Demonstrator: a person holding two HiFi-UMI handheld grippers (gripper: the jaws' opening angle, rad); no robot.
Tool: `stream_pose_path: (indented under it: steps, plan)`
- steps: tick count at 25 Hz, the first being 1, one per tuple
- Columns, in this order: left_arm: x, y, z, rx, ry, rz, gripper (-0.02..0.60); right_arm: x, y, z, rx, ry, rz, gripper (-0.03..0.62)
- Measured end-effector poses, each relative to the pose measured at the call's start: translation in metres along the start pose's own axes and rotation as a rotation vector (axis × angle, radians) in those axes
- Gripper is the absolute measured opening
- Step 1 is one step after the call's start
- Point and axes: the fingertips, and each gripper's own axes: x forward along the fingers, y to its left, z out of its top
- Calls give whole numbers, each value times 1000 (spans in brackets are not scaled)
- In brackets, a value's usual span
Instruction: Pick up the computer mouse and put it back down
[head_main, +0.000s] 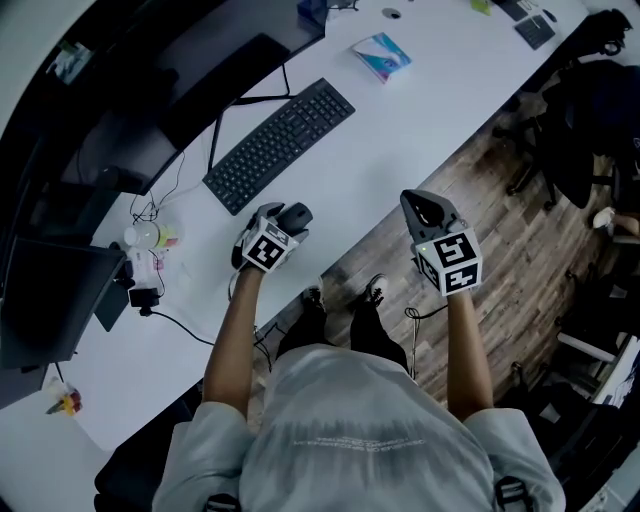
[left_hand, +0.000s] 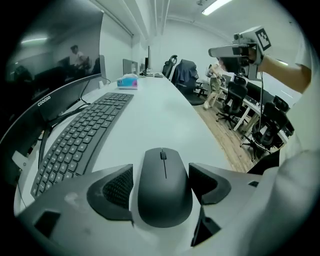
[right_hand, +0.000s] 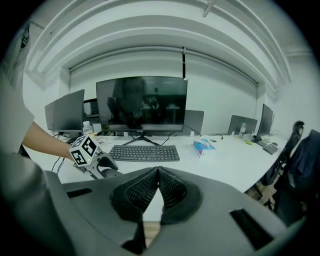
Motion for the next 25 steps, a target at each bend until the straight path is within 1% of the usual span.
stream_pose_path:
  steps: [2,6,7,9,13,15,16,19,23,25]
  plan:
    - [5,-1,-3,2,8,5,322,-1,-3,-3,7,5,-4,2]
    - [5,2,-3,-8,-14,31,320,-3,-8,-8,23,10,-18,2]
    - [5,2,-3,-6,-19,33,317,-4,-8,-8,28,10,-23,2]
    - [4,1,-4,-1,-27,33,291,-5,-9,-8,33,8,-32,2]
    - [6,1,-4,25,-34,34,288,-12,-11,-5,36,1,-53,2]
    - [3,4,1,31,-52,38,288,-17,-13,-4,38,-7,-68,2]
    - [-2,5,6,22,-63,38,288,-20,-15,-2,38,-12,-76,2]
    - [-19,11,29,-7,-128,53,288,-31,-20,1,44,-32,-104,2]
    - [-50,27,70,-30,-266,107,288,-49,-31,5,51,-59,-148,2]
    - [-69,30,94,-27,-327,136,288,-59,-38,9,42,-69,-169,2]
